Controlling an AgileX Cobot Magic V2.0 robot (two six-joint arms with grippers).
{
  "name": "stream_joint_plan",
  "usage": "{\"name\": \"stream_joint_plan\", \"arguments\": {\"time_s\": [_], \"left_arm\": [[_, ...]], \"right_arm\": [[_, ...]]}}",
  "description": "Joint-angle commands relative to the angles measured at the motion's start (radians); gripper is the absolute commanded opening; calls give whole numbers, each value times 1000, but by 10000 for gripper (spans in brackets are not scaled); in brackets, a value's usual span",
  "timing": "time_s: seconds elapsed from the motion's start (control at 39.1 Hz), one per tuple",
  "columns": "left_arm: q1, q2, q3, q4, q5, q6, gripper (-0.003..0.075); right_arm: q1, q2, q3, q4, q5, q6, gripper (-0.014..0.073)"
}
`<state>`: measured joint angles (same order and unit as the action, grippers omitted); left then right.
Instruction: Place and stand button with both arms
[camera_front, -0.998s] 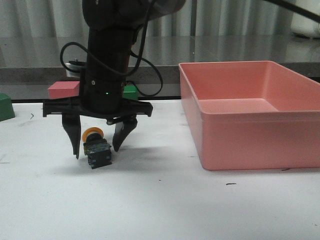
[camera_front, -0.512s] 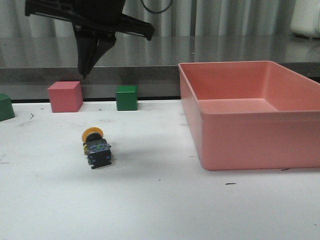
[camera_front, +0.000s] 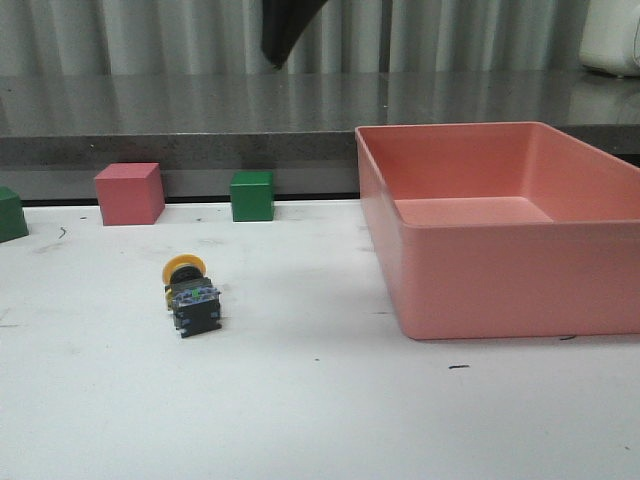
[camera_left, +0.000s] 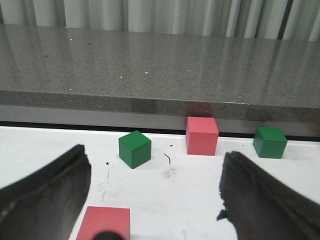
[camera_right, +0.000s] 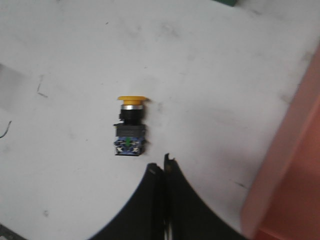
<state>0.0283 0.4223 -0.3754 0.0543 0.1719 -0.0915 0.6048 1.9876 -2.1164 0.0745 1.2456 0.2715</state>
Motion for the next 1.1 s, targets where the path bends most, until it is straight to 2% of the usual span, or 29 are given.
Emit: {"name": "stream_joint_plan", "arguments": {"time_s": [0.0, 0.15, 0.28, 0.43, 0.61, 0.72, 0.87, 1.07], "left_arm": [[1, 13, -29, 1, -88, -6, 510], [1, 13, -29, 1, -88, -6, 510], [1, 13, -29, 1, -88, -6, 510], [1, 13, -29, 1, -88, -6, 510], [1, 13, -29, 1, -88, -6, 510], [1, 13, -29, 1, -88, -6, 510], [1, 13, -29, 1, -88, -6, 511], [1, 13, -29, 1, -88, -6, 510]], "right_arm": [[-32, -81, -30, -35, 91, -33, -64], [-90, -135, 10, -62, 97, -45, -64], [-163, -208, 106, -62, 97, -69, -64], [-270, -321, 290, -62, 91, -93, -64], [-409, -482, 534, -62, 21, -95, -64], [-463, -586, 671, -86, -52, -106, -64], [-470, -736, 887, -136, -168, -107, -64], [-470, -1012, 1207, -136, -427, -107, -64]]}}
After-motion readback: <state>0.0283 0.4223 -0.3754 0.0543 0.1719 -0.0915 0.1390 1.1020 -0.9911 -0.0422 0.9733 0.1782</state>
